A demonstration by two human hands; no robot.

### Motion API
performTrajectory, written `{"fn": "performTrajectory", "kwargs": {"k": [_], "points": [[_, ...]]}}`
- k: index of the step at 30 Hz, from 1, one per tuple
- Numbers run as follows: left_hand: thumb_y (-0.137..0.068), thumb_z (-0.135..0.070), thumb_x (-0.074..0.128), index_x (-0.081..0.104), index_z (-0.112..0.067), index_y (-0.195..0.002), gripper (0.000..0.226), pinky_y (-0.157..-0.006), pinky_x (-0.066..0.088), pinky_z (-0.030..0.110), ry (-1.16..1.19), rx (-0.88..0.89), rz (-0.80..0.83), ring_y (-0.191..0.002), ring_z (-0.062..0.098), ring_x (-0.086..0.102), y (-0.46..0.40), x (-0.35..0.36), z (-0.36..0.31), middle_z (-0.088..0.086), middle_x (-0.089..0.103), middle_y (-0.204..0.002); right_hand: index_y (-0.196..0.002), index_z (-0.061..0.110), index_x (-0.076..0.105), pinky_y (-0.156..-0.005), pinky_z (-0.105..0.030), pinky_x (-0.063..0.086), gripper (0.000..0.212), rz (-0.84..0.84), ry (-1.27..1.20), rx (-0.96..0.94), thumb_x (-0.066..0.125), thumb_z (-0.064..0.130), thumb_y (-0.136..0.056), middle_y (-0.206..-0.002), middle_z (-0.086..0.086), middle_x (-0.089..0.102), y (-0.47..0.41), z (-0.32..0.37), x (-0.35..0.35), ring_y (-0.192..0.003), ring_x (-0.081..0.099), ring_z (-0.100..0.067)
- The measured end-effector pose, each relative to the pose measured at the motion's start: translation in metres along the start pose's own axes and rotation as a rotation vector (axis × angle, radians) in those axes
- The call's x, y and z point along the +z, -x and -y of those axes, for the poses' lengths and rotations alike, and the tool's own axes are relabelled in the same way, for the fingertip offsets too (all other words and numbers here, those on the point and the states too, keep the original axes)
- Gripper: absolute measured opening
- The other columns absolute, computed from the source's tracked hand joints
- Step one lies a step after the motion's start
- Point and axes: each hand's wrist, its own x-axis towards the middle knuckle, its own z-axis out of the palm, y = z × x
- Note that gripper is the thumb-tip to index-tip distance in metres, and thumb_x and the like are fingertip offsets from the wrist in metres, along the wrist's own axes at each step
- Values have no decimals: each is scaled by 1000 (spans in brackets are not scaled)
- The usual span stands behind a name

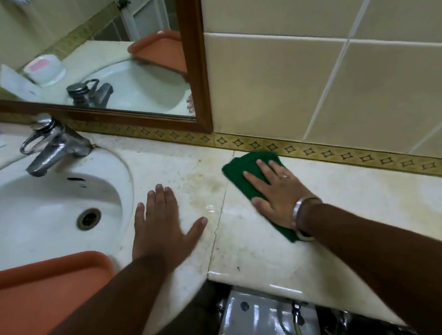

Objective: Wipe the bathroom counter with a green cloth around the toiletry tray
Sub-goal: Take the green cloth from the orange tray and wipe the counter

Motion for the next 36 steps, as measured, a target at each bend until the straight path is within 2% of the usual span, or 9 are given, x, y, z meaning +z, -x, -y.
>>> {"fn": "performTrajectory", "kwargs": {"k": [7, 11, 14, 20, 26, 29, 32, 34, 36], "points": [[-78, -87, 3, -11, -15, -156, 106, -122, -7, 45, -43, 147, 163, -151, 24, -16, -11, -16, 10, 7, -16, -165, -150, 39, -5, -117, -41, 8, 65, 17, -108, -42, 10, 60, -89, -162, -5, -3, 14, 9, -1, -147, 1, -27], [-91, -74, 16, 5, -8, -157, 94, -123, 4, 48, 16, 13, -5, -152, 34, 1, -93, -43, 47, 15, 4, -166, -148, 44, -6, -117, -40, 8, 65, 44, -108, -77, 6, 61, -87, -162, -2, -4, -2, 6, -8, -147, 1, -25], [-97, -58, 30, 10, -9, -157, 80, -122, 8, 50, 40, 4, 8, -152, 36, 2, -129, -33, 69, 16, 5, -166, -149, 43, -3, -116, -41, 10, 65, 25, -94, -107, 4, 60, -86, -162, -2, 1, -32, 5, -12, -146, 4, -26], [-93, -59, 21, 16, -19, -157, 75, -120, 11, 53, 107, 38, -48, -152, 35, 6, -142, -6, 81, 12, 7, -166, -150, 37, 11, -110, -46, 24, 60, 16, -41, -318, 15, 52, -91, -160, -8, 15, -110, 41, -21, -139, 19, -28], [-100, -45, 30, 17, -15, -157, 66, -121, 10, 51, 147, 61, -59, -152, 35, 6, -142, -8, 79, 16, 9, -165, -150, 40, 9, -109, -46, 25, 58, 44, -21, -430, 20, 50, -93, -161, -6, 10, -134, 50, -27, -142, 18, -27], [-101, -43, 30, 16, -16, -157, 64, -122, 7, 50, 165, 67, -53, -152, 34, 5, -140, -10, 80, 15, 8, -166, -150, 40, 7, -115, -49, 17, 59, 67, 20, -413, 25, 49, -95, -161, -9, 6, -116, 65, -32, -145, 12, -32], [-101, -44, 30, 15, -16, -157, 64, -122, 5, 49, 165, 70, -38, -152, 34, 4, -141, -11, 81, 15, 7, -166, -148, 38, 20, -110, -54, 23, 60, 46, 28, -666, 33, 51, -91, -156, -12, 25, -39, 90, -19, -141, 25, -36], [-101, -45, 29, 15, -17, -157, 65, -122, 5, 49, 159, 69, -34, -152, 35, 4, -140, -11, 81, 15, 7, -166, -149, 39, 22, -111, -54, 27, 57, 101, -29, -811, 32, 49, -93, -157, -6, 25, 11, 71, -10, -143, 23, -30], [-100, -47, 28, 16, -17, -157, 65, -122, 7, 50, 149, 71, -39, -152, 35, 5, -140, -12, 80, 15, 8, -166, -148, 37, 27, -110, -52, 34, 54, 119, -73, -825, 25, 48, -96, -158, -6, 24, 23, 25, -12, -145, 21, -29]]}}
